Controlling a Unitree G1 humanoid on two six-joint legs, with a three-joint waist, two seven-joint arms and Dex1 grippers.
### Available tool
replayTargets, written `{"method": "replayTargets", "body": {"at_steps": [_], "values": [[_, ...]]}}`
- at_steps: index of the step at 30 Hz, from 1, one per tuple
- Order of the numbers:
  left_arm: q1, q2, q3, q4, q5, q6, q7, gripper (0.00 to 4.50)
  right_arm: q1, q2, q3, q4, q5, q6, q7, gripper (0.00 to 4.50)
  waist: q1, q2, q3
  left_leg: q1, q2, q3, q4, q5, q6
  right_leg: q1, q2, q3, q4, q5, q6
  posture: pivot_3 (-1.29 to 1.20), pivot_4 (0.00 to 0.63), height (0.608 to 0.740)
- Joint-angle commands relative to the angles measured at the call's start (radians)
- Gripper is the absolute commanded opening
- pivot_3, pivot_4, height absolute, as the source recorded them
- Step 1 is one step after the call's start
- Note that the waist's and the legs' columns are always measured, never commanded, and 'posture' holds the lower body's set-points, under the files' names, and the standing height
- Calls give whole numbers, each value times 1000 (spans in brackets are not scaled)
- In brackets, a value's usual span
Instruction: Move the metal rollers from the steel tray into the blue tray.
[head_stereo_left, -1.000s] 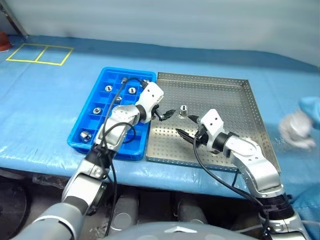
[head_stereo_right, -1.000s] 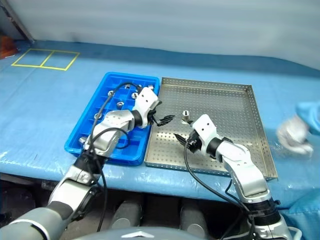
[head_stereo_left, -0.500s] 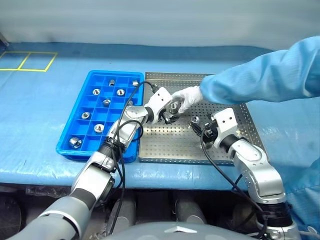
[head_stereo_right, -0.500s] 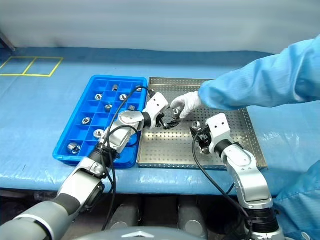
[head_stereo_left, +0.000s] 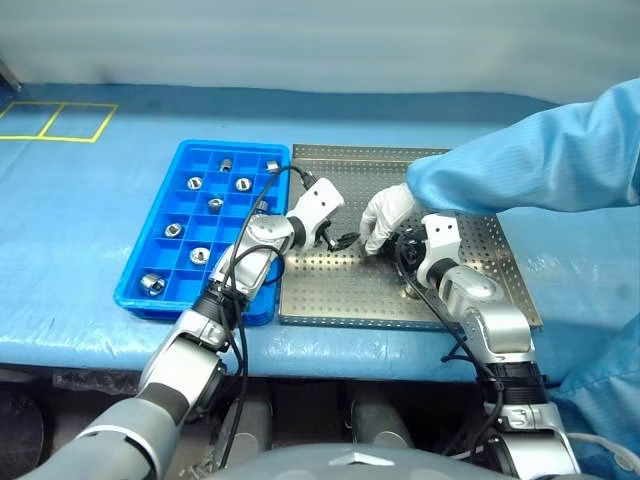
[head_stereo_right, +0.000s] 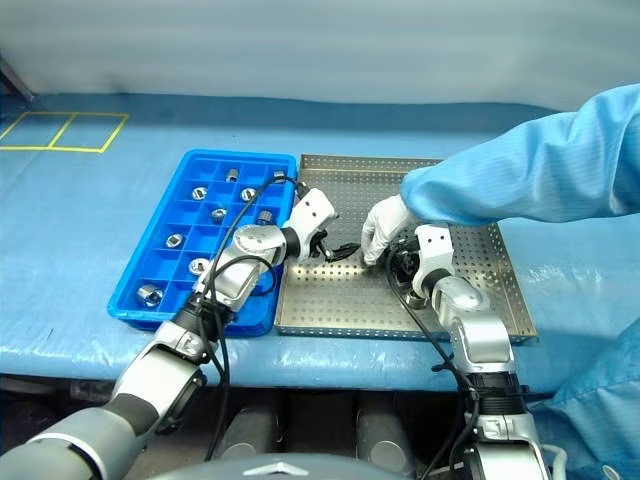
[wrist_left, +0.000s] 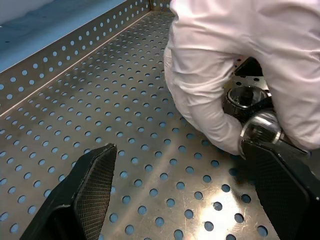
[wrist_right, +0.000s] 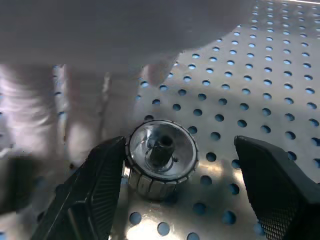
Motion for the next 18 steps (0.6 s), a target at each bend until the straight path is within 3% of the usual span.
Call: {"method": "replayTargets", "body": {"at_steps": [1,12,18], "values": [[-4,3,9,-62,-1,2,-7,4335,-5,5,-9,1,-3,-25,1,3669,1,0,0,0,0,0,0,0,0,0,0,0,0,0,0,100,150,740],[7,5,4,-67,3,0,-11,4335,-2,7,0,-6,-9,-28,8,3669,2,0,0,0,0,0,0,0,0,0,0,0,0,0,0,105,150,740],[43,37,-29,-126,-15,17,-109,4335,69,-32,36,-268,13,78,43,3669,5,0,0,0,0,0,-1,0,0,0,0,0,0,0,0,126,150,740]]}}
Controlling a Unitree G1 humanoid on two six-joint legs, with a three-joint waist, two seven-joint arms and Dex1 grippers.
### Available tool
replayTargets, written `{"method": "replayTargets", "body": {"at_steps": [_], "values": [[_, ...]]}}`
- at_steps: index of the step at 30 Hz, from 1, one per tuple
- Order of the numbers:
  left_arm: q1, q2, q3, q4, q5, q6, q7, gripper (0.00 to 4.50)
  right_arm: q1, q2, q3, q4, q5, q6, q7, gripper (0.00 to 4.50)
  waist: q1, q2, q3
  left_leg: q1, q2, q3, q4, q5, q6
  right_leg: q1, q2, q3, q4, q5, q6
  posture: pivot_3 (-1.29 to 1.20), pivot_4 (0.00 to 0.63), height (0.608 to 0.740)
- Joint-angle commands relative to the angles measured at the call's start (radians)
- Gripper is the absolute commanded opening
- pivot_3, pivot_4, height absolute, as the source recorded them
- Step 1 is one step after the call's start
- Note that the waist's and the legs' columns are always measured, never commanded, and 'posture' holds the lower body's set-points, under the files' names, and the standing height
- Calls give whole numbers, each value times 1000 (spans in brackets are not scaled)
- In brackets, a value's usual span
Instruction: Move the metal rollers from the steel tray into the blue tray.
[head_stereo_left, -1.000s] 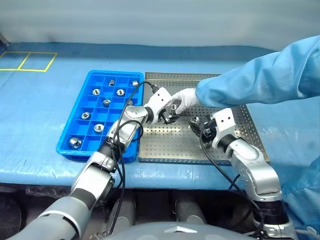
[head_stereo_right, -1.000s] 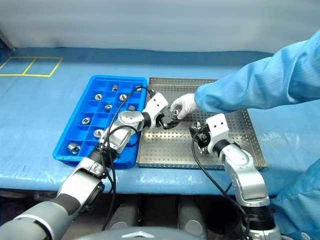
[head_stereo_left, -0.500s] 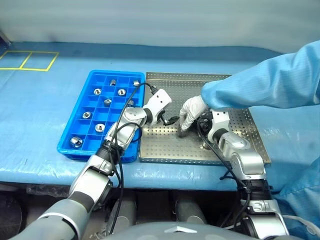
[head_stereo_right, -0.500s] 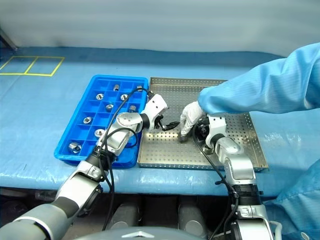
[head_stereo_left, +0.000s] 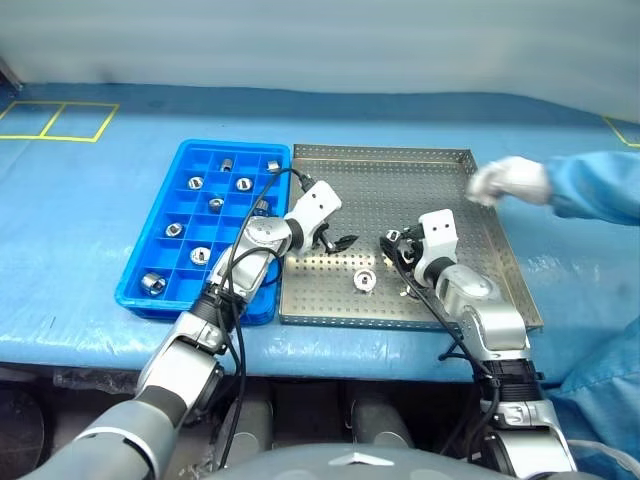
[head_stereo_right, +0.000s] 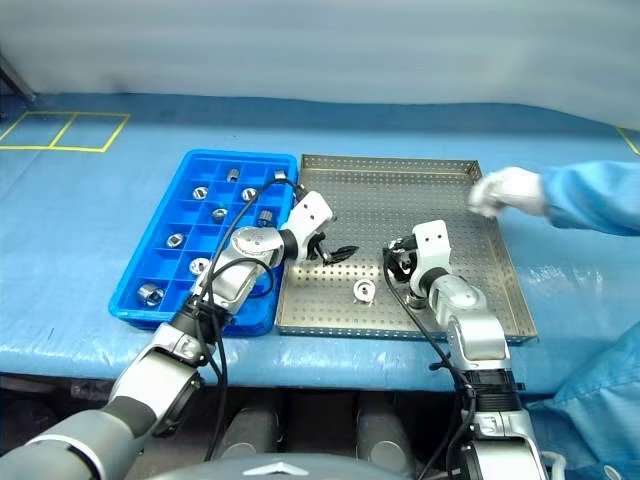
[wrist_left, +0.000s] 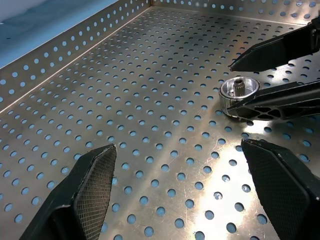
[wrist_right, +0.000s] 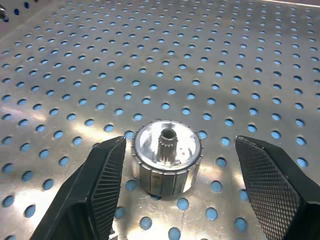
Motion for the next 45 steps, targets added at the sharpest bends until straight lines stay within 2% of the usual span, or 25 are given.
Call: {"method": "replayTargets", "body": {"at_steps": [1,5,9,16,20,27,33,40,45], "values": [[23,27,-29,-85,-12,2,-73,4335,62,-48,35,-245,22,78,37,3669,0,0,0,0,0,0,0,0,0,0,0,0,0,0,0,124,150,740],[30,21,-24,-73,-5,1,-63,4335,142,-99,47,-425,46,151,60,3669,2,1,0,0,0,-1,0,0,0,0,0,0,0,-1,-2,107,150,740],[31,18,-28,-61,-3,-9,-68,4335,175,-107,100,-491,79,180,98,3669,-2,0,0,1,0,0,2,0,0,1,0,0,0,-1,-1,85,150,740],[94,71,-39,-175,-17,9,-124,4335,148,-38,125,-337,76,155,83,3669,-6,1,0,1,0,0,1,1,1,1,0,0,0,-1,-2,102,150,740],[155,135,-23,-290,-16,44,-132,4335,138,-40,161,-288,61,167,88,3669,-1,1,0,0,0,0,0,1,1,0,0,0,0,-1,-2,143,150,740],[204,168,2,-406,-32,92,-107,4335,123,-39,170,-216,50,163,91,3669,8,1,0,1,0,0,2,1,1,2,0,0,0,-1,-2,168,150,740],[232,180,44,-478,-54,131,-69,4369,105,-34,148,-252,53,171,71,1797,8,1,0,1,0,0,1,1,1,1,0,-1,0,-1,-2,173,150,740],[372,238,132,-664,-108,220,-22,4369,63,-50,164,-298,32,148,68,1721,5,1,0,1,1,0,0,1,1,0,0,-1,0,-1,-2,196,150,740],[515,279,263,-875,-148,321,57,4369,-51,-33,195,-266,39,106,113,1721,9,0,0,1,1,0,0,1,1,0,0,-1,0,-1,-2,255,150,740]]}}
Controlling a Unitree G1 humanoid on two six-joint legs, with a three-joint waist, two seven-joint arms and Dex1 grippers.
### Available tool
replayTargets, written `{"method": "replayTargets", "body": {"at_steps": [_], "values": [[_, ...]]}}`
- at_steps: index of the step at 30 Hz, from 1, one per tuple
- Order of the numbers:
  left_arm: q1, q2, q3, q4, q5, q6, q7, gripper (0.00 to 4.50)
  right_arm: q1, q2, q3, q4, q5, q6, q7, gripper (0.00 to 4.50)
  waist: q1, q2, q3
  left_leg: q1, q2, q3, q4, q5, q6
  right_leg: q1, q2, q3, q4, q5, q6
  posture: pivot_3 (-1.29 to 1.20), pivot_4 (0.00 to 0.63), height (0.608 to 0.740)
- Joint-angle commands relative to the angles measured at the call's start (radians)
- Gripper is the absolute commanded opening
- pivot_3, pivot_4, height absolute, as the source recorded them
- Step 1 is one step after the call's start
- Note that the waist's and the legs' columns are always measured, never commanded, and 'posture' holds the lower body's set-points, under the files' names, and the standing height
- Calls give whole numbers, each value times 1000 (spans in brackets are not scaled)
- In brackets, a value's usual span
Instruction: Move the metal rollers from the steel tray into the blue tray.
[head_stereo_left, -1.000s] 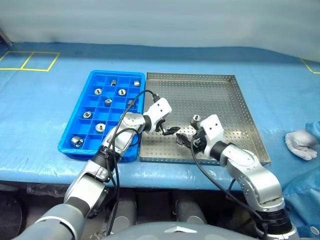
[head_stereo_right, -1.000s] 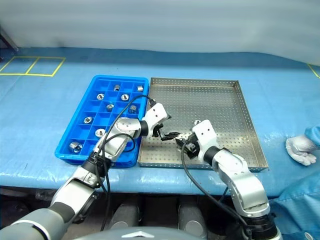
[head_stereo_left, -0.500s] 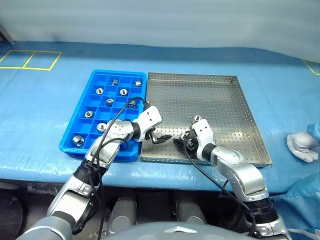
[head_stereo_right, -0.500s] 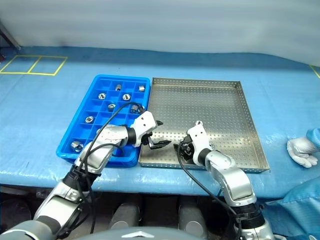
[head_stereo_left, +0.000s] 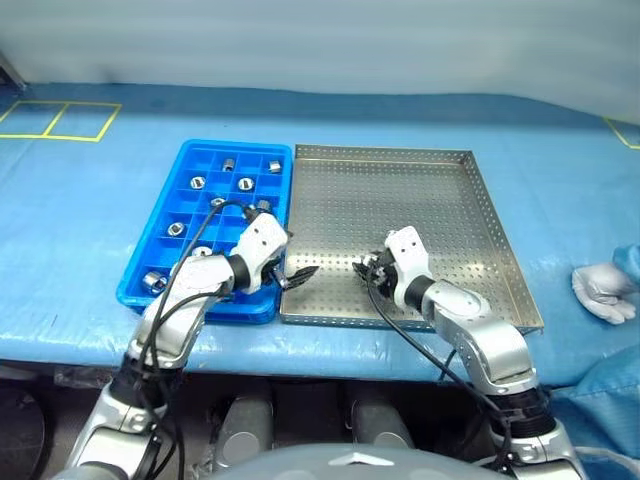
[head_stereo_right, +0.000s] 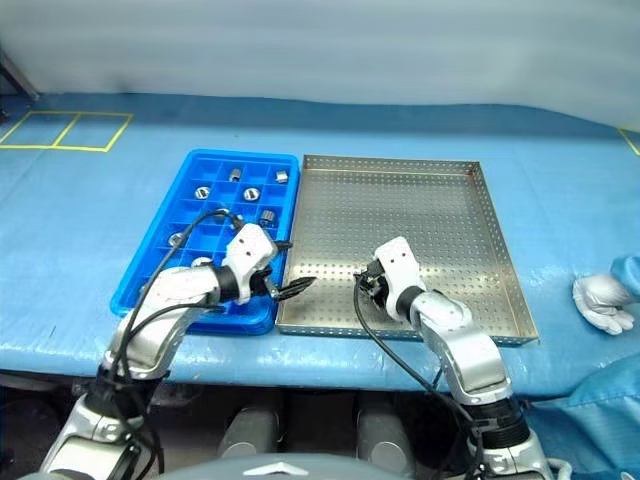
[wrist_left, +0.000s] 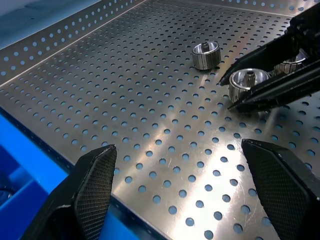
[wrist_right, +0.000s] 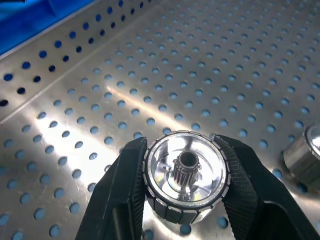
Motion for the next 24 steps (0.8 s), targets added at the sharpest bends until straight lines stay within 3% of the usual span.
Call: {"method": "replayTargets", "body": {"at_steps": [1,6,12,24], "values": [[70,23,111,-167,-24,64,65,4369,-107,26,21,15,9,-50,38,1721,4,0,0,0,0,0,0,0,0,0,0,0,0,0,0,275,150,740],[194,6,220,-297,-32,124,162,4369,-272,120,72,197,8,-94,89,1721,33,0,0,1,1,-1,-1,0,0,0,1,-2,0,0,-1,392,150,740],[321,-79,313,-375,-6,146,322,4369,-439,228,145,479,-37,-234,165,1721,99,0,0,1,1,-1,-3,0,0,0,1,-3,0,-1,-2,506,150,740],[432,-117,318,-446,-23,137,421,4369,-624,335,125,903,-108,-494,226,1721,255,0,0,1,2,-2,-8,0,-3,-4,2,-4,0,-3,-6,601,150,740]]}}
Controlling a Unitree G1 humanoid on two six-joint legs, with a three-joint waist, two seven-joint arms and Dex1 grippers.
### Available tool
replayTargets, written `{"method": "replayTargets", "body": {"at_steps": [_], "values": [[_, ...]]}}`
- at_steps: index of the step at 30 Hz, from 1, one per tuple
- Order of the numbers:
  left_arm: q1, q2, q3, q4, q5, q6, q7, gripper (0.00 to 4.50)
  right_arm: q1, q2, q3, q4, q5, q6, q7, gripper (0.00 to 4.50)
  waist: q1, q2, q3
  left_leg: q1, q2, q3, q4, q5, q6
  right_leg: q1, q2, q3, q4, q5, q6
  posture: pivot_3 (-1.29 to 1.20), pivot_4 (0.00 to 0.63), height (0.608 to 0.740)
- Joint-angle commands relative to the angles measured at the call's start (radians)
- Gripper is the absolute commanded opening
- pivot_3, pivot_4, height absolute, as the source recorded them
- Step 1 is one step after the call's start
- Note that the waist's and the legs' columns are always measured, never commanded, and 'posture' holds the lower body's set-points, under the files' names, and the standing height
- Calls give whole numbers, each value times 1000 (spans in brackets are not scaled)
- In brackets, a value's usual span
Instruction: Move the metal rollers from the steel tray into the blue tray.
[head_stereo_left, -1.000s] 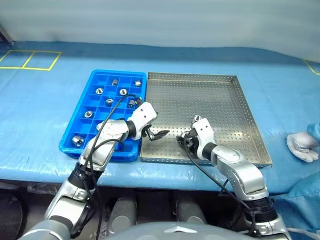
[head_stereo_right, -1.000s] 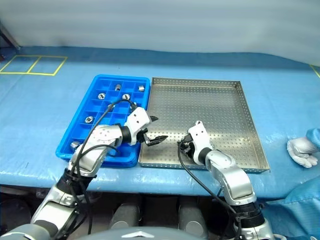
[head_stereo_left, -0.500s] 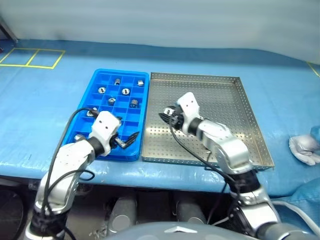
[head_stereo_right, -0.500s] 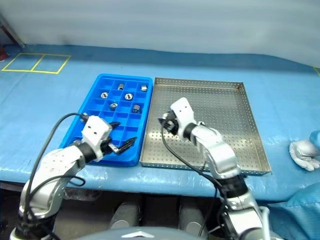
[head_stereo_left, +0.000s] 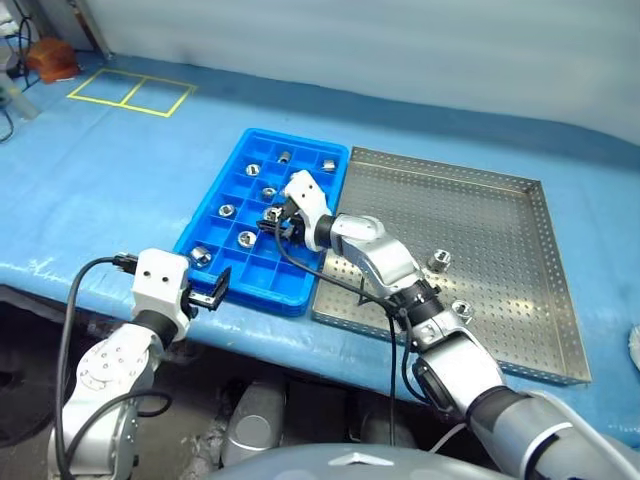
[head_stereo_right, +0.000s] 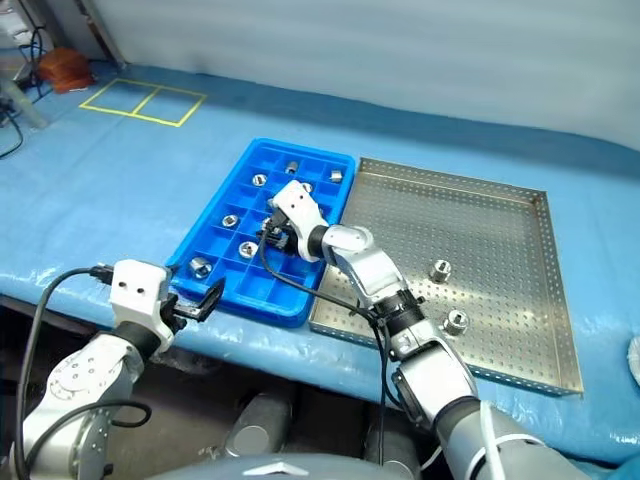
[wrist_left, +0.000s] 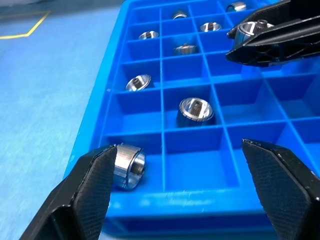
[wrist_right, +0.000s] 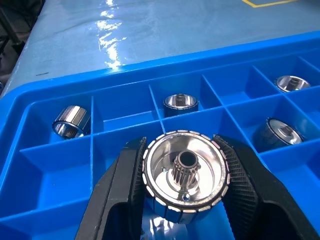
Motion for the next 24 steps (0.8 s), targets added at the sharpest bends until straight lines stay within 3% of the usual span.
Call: {"method": "replayTargets", "body": {"at_steps": [1,12,24], "values": [[3,1,-6,-57,-2,-10,17,4369,-49,14,-35,71,-15,-79,-2,1721,25,0,0,0,0,0,0,0,-1,0,0,0,0,0,0,601,150,740],[-45,26,-48,-14,-11,-12,9,4369,-57,-5,-109,94,-27,-116,-28,1721,139,0,0,-4,6,2,-3,-5,-14,-7,5,-1,0,-3,-4,547,150,740],[-78,47,-68,25,-22,-21,-2,4369,-37,-25,-131,54,-44,-104,-42,1721,165,0,0,-5,16,3,-3,-8,-21,-11,15,-1,1,-5,-8,525,150,740]]}}
